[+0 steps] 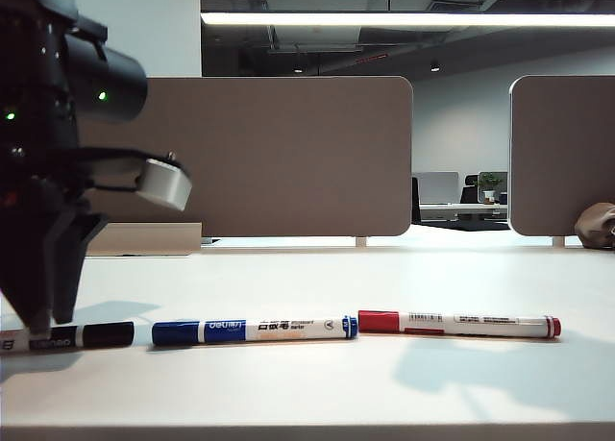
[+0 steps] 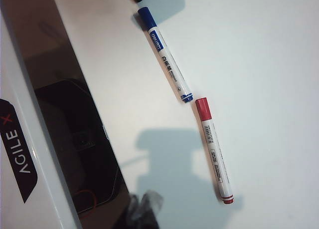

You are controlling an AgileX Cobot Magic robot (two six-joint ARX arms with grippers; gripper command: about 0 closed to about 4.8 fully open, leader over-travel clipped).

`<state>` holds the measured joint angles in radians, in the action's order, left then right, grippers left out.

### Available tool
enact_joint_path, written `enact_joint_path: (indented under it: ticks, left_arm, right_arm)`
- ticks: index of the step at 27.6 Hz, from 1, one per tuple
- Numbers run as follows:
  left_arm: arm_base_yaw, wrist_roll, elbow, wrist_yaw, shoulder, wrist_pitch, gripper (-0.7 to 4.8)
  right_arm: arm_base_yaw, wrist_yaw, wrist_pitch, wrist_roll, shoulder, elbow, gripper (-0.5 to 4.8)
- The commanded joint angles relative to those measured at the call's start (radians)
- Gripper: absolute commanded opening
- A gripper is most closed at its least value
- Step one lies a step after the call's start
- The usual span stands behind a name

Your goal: Pick up the markers one by one and line them up horizontally in a straight line on the table.

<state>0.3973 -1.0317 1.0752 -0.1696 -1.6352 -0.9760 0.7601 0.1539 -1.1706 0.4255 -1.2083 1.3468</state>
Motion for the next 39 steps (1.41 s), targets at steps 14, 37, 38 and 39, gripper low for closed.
enact_joint_path:
  ticks: [14, 37, 38, 39]
  left_arm:
    - [0.028, 0.112, 0.001, -0.008, 0.286, -0.009, -0.06]
    - [0.028, 0.574, 0.001, -0.149, 0.900, 0.260, -0.06]
    - [0.028, 0.581, 0.000, -0.148, 0.920, 0.260, -0.06]
    - [0.028, 0.591, 0.000, -0.148, 0.934, 0.260, -0.06]
  right_arm:
    - [0.002, 0.049, 0.101, 0.001, 0.025, 0.002, -0.06]
    - [0.003, 0.058, 0.529, -0.126, 0.387, -0.227, -0.06]
    - [0.003, 0.058, 0.561, -0.152, 0.411, -0.256, -0.06]
    - [0.003, 0.058, 0.591, -0.183, 0.434, -0.282, -0.06]
